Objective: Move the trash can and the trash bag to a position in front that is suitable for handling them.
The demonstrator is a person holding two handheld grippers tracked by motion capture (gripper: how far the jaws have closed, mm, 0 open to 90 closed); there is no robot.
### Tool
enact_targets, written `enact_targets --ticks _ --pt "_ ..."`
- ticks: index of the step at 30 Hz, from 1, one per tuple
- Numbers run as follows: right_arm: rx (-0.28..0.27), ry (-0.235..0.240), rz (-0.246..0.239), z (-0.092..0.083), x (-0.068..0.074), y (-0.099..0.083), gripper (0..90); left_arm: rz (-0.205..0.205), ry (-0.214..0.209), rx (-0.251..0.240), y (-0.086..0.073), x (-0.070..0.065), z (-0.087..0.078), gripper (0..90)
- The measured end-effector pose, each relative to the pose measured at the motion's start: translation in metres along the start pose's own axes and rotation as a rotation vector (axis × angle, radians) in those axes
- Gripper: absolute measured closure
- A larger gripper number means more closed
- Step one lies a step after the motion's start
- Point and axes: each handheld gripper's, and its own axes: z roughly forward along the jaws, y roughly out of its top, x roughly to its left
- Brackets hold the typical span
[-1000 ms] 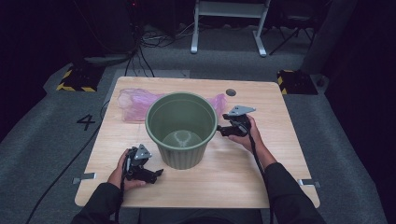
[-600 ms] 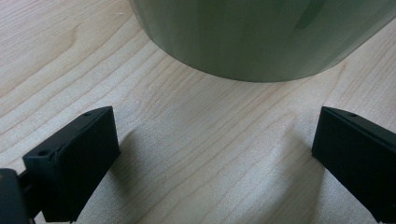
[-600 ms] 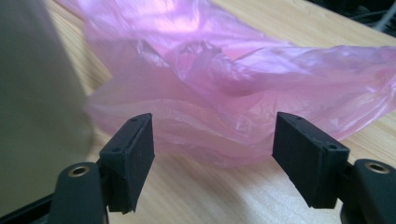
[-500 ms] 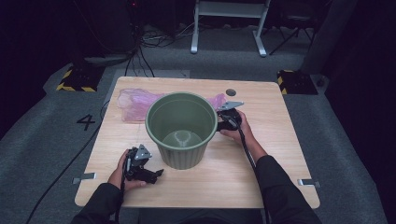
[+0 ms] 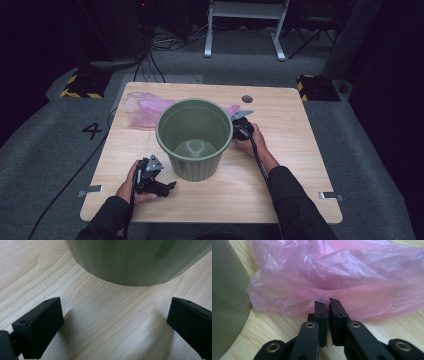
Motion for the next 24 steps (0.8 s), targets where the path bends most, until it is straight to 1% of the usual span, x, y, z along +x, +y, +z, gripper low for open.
enact_targets --ticks 1,3,6,7,8,9,10,11,12,13,14,15,16,17,18,19,20,21,22,24 --pt "-0.001 -0.002 0.008 -0.002 -0.001 -0.001 87.0 -0.003 0.005 -0.002 0.000 -0.001 0.000 0.3" --pt "-0.024 0.000 0.032 -0.009 -0.006 -0.005 88.9 -0.001 0.008 -0.002 0.000 -0.001 0.001 0.3" --pt "-0.007 -0.012 0.015 -0.018 -0.006 -0.016 89.6 0.003 0.009 -0.002 0.001 -0.001 0.001 0.3" --pt "0.000 -0.019 0.008 -0.021 -0.007 -0.020 89.8 -0.005 0.006 0.001 0.001 -0.002 0.001 0.3" --pt "0.000 -0.019 0.008 -0.021 -0.007 -0.020 89.8 -0.005 0.006 0.001 0.001 -0.002 0.001 0.3" --pt "0.001 -0.023 0.011 -0.025 -0.007 -0.024 89.9 -0.008 0.009 0.000 0.002 -0.003 0.002 0.3" --pt "-0.007 -0.016 0.018 -0.038 -0.008 -0.031 90.0 -0.012 0.010 -0.003 0.002 -0.004 0.002 0.3" --pt "-0.011 -0.024 0.014 -0.043 -0.009 -0.033 89.9 -0.018 0.011 -0.001 0.003 -0.004 0.003 0.3" --pt "-0.013 -0.031 0.001 -0.052 -0.009 -0.039 89.9 -0.016 0.017 -0.002 0.004 -0.005 0.004 0.3" --pt "-0.021 -0.024 0.007 -0.059 -0.011 -0.044 89.9 -0.015 0.020 -0.001 0.005 -0.006 0.005 0.3" --pt "-0.021 -0.024 0.007 -0.059 -0.011 -0.044 89.9 -0.015 0.020 -0.001 0.005 -0.006 0.005 0.3" --pt "-0.010 -0.042 0.002 -0.072 -0.015 -0.055 89.9 -0.015 0.021 -0.003 0.006 -0.008 0.006 0.3" --pt "0.000 -0.055 -0.008 -0.077 -0.016 -0.059 89.9 -0.013 0.014 -0.002 0.008 -0.009 0.008 0.3" --pt "0.000 -0.055 -0.008 -0.077 -0.016 -0.059 89.9 -0.013 0.014 -0.002 0.008 -0.009 0.008 0.3" --pt "-0.007 -0.043 -0.006 -0.088 -0.016 -0.070 89.9 -0.008 0.018 0.000 0.010 -0.010 0.010 0.3" --pt "-0.007 -0.043 -0.006 -0.088 -0.016 -0.070 89.9 -0.008 0.018 0.000 0.010 -0.010 0.010 0.2" --pt "-0.008 -0.042 -0.005 -0.097 -0.015 -0.077 89.9 -0.010 0.026 0.004 0.012 -0.011 0.011 0.3" --pt "-0.008 -0.042 -0.005 -0.097 -0.015 -0.077 89.9 -0.010 0.026 0.004 0.012 -0.011 0.011 0.2" --pt "-0.020 -0.034 -0.001 -0.108 -0.012 -0.086 89.9 -0.012 0.025 0.002 0.014 -0.012 0.013 0.2" --pt "-0.033 -0.030 0.008 -0.116 -0.010 -0.093 89.8 -0.018 0.027 0.002 0.016 -0.013 0.014 0.3"
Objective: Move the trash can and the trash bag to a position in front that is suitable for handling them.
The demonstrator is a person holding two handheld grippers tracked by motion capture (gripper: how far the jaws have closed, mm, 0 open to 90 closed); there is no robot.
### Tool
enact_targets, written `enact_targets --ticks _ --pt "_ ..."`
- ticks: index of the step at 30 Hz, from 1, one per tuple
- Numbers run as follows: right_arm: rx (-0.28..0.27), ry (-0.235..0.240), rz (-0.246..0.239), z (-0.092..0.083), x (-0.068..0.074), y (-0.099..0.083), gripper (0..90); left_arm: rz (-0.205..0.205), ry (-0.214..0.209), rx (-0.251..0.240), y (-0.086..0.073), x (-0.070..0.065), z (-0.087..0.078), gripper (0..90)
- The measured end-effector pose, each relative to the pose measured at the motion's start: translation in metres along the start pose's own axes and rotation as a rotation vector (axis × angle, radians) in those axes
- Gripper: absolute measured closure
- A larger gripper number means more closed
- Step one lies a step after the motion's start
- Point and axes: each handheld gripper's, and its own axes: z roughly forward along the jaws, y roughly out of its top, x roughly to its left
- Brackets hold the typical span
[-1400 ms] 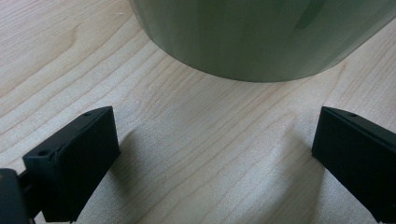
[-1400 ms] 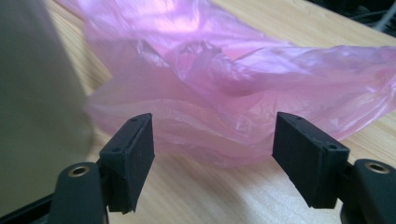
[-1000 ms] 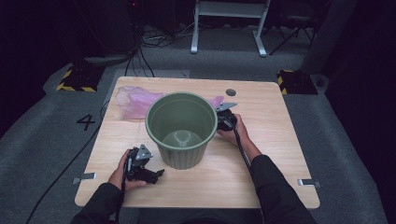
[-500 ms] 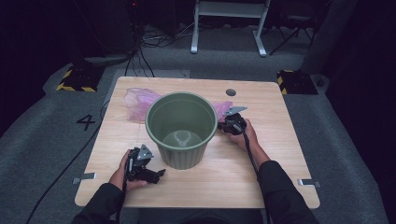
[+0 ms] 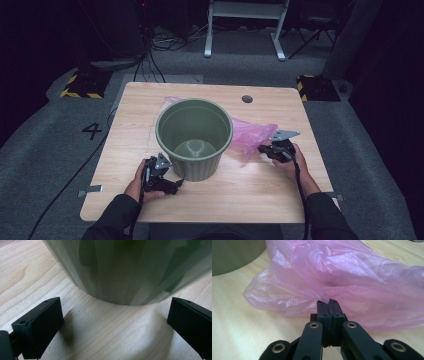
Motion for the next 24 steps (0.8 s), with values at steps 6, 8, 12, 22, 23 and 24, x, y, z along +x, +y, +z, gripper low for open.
enact_targets --ticks 6,8,12,22,23,24 --pt "0.011 -0.019 -0.005 -0.023 0.012 -0.026 89.4 -0.010 0.007 0.000 0.005 -0.002 0.005 0.0" --pt "0.005 -0.017 0.000 -0.031 0.016 -0.032 89.1 -0.008 0.007 -0.001 0.007 -0.002 0.007 0.0" --pt "0.004 -0.031 -0.008 -0.045 0.022 -0.042 89.0 -0.005 -0.002 -0.001 0.011 -0.002 0.011 0.0" --pt "0.007 -0.040 -0.014 -0.072 0.034 -0.061 87.3 0.008 -0.010 -0.001 0.026 0.000 0.024 0.3" --pt "0.007 -0.040 -0.014 -0.072 0.034 -0.061 87.3 0.008 -0.010 -0.001 0.026 0.000 0.024 0.4" --pt "0.010 -0.037 -0.021 -0.073 0.036 -0.062 86.4 0.012 -0.012 0.000 0.028 0.001 0.026 0.4"
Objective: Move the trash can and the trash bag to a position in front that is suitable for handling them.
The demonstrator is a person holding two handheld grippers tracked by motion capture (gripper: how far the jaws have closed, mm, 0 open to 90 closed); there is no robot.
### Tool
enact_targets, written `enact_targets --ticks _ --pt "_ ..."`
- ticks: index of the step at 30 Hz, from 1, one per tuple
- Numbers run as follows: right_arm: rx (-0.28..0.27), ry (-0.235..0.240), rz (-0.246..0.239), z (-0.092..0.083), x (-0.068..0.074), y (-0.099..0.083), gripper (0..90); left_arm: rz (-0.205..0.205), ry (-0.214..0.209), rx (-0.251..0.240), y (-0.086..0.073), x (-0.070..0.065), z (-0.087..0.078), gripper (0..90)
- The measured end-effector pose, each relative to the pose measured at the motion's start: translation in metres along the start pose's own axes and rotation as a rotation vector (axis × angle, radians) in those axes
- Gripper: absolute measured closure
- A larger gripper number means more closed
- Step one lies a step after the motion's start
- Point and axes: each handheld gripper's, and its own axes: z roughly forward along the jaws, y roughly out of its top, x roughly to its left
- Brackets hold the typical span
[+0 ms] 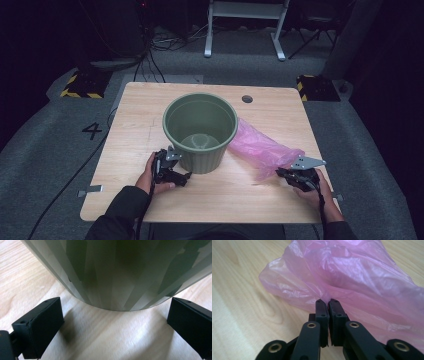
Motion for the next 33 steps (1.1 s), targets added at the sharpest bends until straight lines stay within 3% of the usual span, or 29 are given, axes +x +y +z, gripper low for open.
enact_targets --ticks 2,6,11,13,16,21,24,27,29,31,33 --pt "0.013 0.010 -0.003 -0.003 0.005 -0.002 69.7 0.010 0.011 0.000 0.003 0.001 0.002 0.3" --pt "0.036 0.036 0.005 -0.009 0.011 -0.004 53.7 0.013 -0.005 -0.006 0.007 0.003 0.007 0.5" --pt "0.021 0.047 -0.007 -0.023 0.019 -0.003 46.1 0.018 -0.012 -0.003 0.011 0.006 0.010 0.5" --pt "-0.008 0.039 -0.016 -0.032 0.022 -0.003 41.5 0.030 -0.018 -0.002 0.013 0.008 0.012 0.5" --pt "-0.044 -0.012 -0.021 -0.043 0.020 0.001 37.4 0.022 -0.022 -0.002 0.014 0.008 0.013 0.5" --pt "-0.161 -0.087 0.069 -0.059 -0.005 0.013 36.0 0.032 -0.021 -0.003 0.016 0.010 0.014 0.4" --pt "-0.183 -0.144 0.084 -0.061 -0.022 0.018 36.2 0.029 -0.022 -0.005 0.016 0.010 0.015 0.4" --pt "-0.153 -0.172 0.105 -0.055 -0.041 0.019 38.7 0.023 -0.031 -0.005 0.016 0.009 0.016 0.5" --pt "-0.078 -0.218 0.133 -0.046 -0.055 0.016 41.1 0.032 -0.020 -0.004 0.017 0.010 0.015 0.4" --pt "-0.052 -0.159 0.185 -0.035 -0.068 0.010 43.4 0.030 -0.018 -0.004 0.017 0.010 0.015 0.4" --pt "-0.019 -0.147 0.197 -0.023 -0.073 0.005 46.3 0.031 -0.017 -0.003 0.017 0.010 0.015 0.4"
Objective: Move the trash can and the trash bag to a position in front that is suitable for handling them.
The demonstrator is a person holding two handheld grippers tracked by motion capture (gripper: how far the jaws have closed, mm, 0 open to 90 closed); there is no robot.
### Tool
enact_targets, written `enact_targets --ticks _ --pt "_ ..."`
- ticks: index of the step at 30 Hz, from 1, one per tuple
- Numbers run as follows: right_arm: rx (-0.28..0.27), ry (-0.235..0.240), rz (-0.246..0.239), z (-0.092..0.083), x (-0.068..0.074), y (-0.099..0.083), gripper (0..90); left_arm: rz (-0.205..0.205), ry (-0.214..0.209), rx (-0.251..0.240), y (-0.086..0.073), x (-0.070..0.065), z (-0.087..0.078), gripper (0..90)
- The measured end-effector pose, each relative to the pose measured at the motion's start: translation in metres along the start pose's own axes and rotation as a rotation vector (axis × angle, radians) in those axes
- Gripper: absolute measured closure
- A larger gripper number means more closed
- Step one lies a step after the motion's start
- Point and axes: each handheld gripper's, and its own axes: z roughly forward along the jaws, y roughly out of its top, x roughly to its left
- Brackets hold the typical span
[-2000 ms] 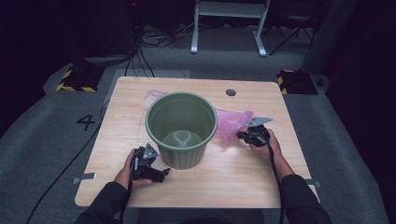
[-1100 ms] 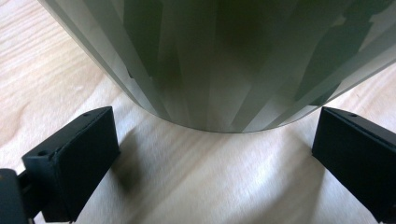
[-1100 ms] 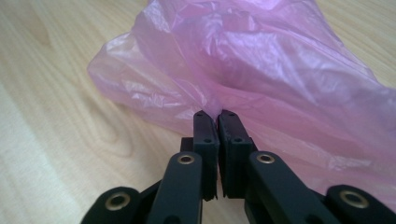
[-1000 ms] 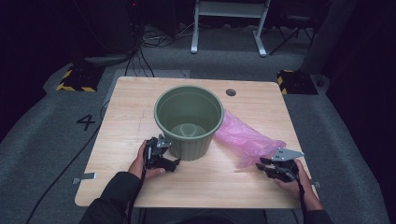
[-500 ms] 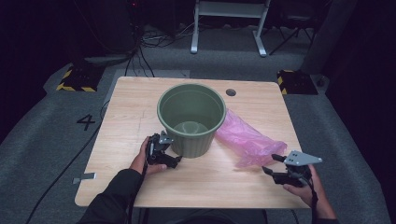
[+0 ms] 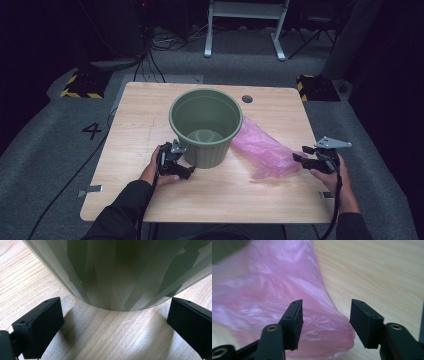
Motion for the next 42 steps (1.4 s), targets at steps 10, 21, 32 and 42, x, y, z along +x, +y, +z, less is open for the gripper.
enact_targets --ticks 10,21,32,42 --pt "0.088 0.143 -0.091 0.025 0.019 -0.009 74.5 -0.012 0.004 0.002 0.005 0.001 0.004 0.3" --pt "0.086 0.237 -0.164 0.021 0.063 -0.017 85.6 -0.033 0.010 0.002 0.020 0.007 0.019 0.0" --pt "0.077 0.346 -0.239 0.022 0.110 -0.014 86.7 -0.037 0.009 0.001 0.043 0.015 0.040 0.3" --pt "0.058 0.380 -0.288 0.031 0.144 -0.010 85.7 -0.083 0.048 0.042 0.040 0.012 0.029 6.1"
